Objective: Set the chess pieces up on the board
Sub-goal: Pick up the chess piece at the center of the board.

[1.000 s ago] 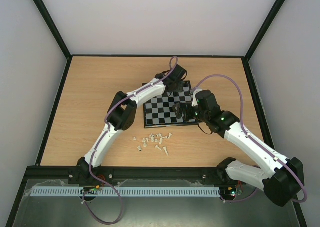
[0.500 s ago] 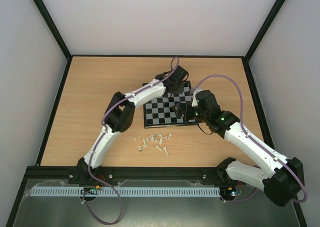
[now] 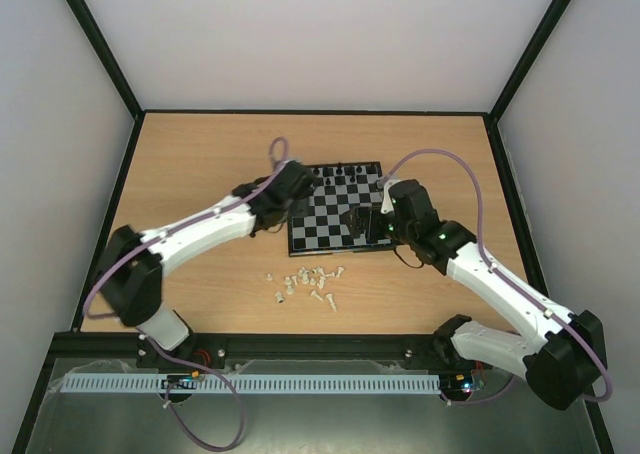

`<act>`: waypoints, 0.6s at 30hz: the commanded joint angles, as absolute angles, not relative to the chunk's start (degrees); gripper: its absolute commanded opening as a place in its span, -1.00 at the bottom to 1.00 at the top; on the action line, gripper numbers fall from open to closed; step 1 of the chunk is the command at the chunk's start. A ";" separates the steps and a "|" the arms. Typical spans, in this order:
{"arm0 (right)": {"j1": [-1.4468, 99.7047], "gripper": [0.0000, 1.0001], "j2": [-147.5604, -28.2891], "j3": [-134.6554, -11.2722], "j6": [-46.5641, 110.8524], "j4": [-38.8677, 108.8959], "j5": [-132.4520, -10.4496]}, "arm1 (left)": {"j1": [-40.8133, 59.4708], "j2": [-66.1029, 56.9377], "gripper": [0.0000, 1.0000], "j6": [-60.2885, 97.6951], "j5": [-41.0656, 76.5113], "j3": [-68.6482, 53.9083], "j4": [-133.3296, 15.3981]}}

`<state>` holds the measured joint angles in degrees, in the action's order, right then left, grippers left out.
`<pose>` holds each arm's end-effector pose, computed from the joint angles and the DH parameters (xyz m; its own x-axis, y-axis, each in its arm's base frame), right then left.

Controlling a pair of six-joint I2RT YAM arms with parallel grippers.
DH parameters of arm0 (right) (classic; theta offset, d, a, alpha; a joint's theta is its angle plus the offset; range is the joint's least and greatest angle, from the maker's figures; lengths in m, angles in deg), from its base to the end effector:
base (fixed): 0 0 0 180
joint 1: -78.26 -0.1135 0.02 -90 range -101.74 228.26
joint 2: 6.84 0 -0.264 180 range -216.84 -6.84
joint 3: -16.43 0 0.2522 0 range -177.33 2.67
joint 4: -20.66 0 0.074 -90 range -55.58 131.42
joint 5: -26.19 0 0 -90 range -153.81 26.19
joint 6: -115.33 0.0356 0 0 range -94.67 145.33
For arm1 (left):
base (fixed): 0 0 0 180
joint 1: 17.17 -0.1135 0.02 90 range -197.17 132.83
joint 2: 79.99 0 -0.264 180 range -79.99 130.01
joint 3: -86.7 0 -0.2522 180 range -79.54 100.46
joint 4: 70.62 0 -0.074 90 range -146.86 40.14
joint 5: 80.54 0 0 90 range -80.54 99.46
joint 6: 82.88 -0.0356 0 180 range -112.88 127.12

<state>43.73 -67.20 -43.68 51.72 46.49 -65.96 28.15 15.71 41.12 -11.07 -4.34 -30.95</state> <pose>0.1970 0.1372 0.2937 -0.5885 0.1342 -0.7973 -0.3713 0.8311 0.4140 0.2695 -0.2548 0.2689 -0.6995 -0.0374 -0.7137 0.1263 0.9764 -0.1750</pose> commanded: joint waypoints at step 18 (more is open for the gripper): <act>29.52 0.47 -105.54 -65.22 55.18 44.57 -68.61 | 19.13 -41.62 0.31 54.25 -14.46 -42.98 -29.75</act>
<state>31.97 -99.03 -59.68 54.24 43.37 -71.71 19.45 -32.92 53.27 -15.03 -41.41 -30.10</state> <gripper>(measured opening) 0.781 0.646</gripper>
